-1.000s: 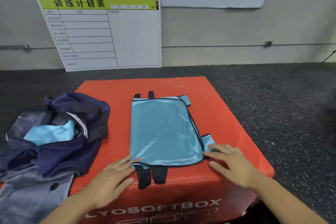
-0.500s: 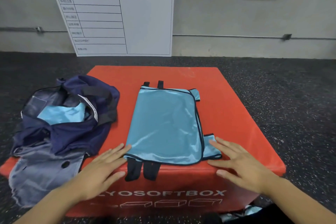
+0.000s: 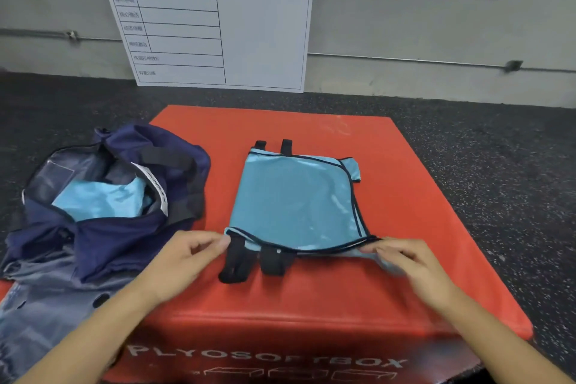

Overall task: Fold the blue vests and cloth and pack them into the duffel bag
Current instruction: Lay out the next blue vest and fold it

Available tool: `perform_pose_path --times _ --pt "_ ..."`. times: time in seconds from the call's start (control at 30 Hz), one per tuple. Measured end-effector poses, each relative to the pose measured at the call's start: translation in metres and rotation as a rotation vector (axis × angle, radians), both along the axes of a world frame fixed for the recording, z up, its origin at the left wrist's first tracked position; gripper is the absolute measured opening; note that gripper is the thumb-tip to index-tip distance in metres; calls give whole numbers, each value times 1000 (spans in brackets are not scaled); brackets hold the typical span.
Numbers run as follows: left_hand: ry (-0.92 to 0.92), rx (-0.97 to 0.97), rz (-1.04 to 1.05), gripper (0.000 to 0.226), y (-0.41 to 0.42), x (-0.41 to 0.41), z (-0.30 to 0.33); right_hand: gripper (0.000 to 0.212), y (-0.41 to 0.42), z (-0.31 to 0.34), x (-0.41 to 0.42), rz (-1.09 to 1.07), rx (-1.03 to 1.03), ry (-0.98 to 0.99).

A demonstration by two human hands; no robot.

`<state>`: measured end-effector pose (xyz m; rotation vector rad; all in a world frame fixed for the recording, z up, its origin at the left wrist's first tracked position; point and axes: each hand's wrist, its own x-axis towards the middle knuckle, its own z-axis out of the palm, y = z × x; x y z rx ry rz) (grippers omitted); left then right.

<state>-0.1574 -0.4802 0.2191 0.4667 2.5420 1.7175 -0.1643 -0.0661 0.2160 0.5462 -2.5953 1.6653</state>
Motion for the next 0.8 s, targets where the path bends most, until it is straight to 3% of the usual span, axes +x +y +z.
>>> perform_pose_path --times 0.1,0.27,0.4,0.67,0.8 --pt "-159 95 110 55 4 -26 -3 25 -11 16 -26 -58 -202 -169" --pt "-413 201 207 37 20 -54 -11 26 -25 16 -68 -149 -184 -465" --pt "-442 164 231 29 23 -59 -7 43 -18 10 -85 -169 -182 -645" --pt "-453 83 105 27 15 -63 -2 81 36 20 -84 198 -438 -860" --pt "-401 -46 53 22 21 -69 -4 74 29 13 -82 173 -282 -828"
